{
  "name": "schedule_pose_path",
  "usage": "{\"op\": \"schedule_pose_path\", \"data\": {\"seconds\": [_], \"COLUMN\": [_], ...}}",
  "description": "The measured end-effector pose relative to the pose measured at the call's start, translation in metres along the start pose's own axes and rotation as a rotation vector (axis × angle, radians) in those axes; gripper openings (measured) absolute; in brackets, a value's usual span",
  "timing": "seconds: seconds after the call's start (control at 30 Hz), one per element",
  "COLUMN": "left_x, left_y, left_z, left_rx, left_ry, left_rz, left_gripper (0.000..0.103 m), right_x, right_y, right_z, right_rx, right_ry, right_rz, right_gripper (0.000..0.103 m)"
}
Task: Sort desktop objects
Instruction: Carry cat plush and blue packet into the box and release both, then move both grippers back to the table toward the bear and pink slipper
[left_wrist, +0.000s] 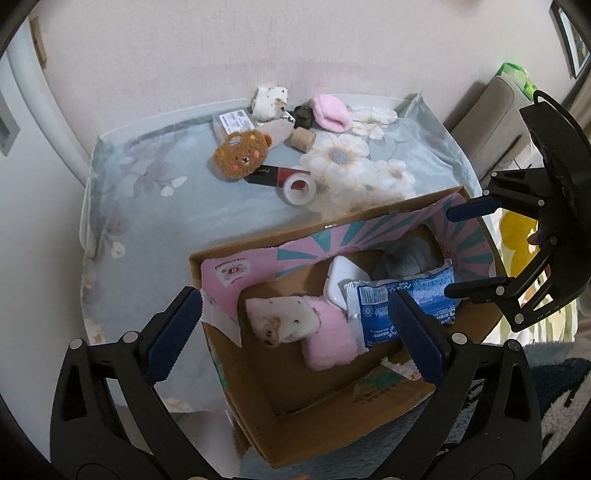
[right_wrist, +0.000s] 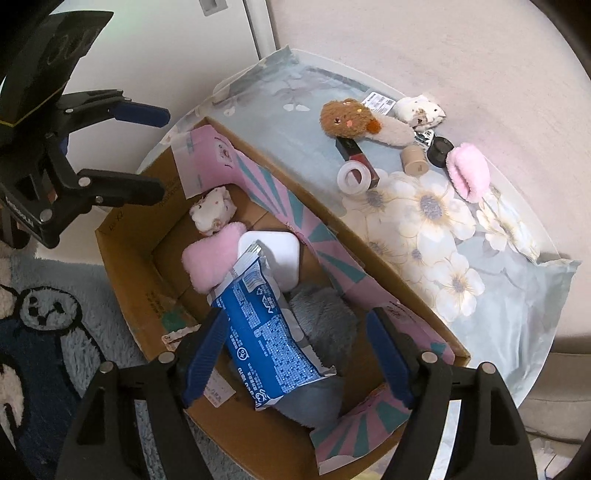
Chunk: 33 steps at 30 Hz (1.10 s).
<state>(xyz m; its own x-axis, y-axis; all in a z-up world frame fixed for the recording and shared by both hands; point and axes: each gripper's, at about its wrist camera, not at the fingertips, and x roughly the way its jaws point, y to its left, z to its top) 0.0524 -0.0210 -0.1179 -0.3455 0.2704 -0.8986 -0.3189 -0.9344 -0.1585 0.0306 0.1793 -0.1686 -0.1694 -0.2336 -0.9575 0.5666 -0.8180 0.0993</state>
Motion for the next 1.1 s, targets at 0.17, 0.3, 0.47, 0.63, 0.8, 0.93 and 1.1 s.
{"op": "schedule_pose_path", "data": {"seconds": [0.17, 0.3, 0.47, 0.63, 0.8, 0.93, 1.1], "left_x": [-0.006, -0.011, -0.017, -0.023, -0.024, -0.028, -0.022], "left_y": [0.001, 0.003, 0.008, 0.015, 0.024, 0.031, 0.040], "left_z": [0.004, 0.008, 0.014, 0.023, 0.037, 0.055, 0.085], "left_rx": [0.007, 0.008, 0.013, 0.019, 0.015, 0.024, 0.034], "left_ry": [-0.016, -0.028, -0.040, -0.056, -0.068, -0.093, -0.116], "left_rz": [0.002, 0.006, 0.004, 0.015, 0.020, 0.052, 0.075], "left_gripper": [0.100, 0.100, 0.100, 0.100, 0.100, 0.100, 0.100], "right_x": [-0.003, -0.009, -0.018, -0.024, -0.033, -0.044, -0.045], "right_y": [-0.001, -0.003, -0.009, -0.014, -0.023, -0.040, -0.071], "right_z": [0.001, 0.003, 0.007, 0.015, 0.028, 0.040, 0.055], "right_rx": [0.002, 0.016, 0.043, 0.056, 0.073, 0.122, 0.226], "right_ry": [-0.005, -0.017, -0.035, -0.041, -0.065, -0.102, -0.134], "right_rz": [-0.004, -0.016, -0.038, -0.053, -0.095, -0.110, -0.137], "right_gripper": [0.073, 0.073, 0.074, 0.074, 0.073, 0.074, 0.074]}}
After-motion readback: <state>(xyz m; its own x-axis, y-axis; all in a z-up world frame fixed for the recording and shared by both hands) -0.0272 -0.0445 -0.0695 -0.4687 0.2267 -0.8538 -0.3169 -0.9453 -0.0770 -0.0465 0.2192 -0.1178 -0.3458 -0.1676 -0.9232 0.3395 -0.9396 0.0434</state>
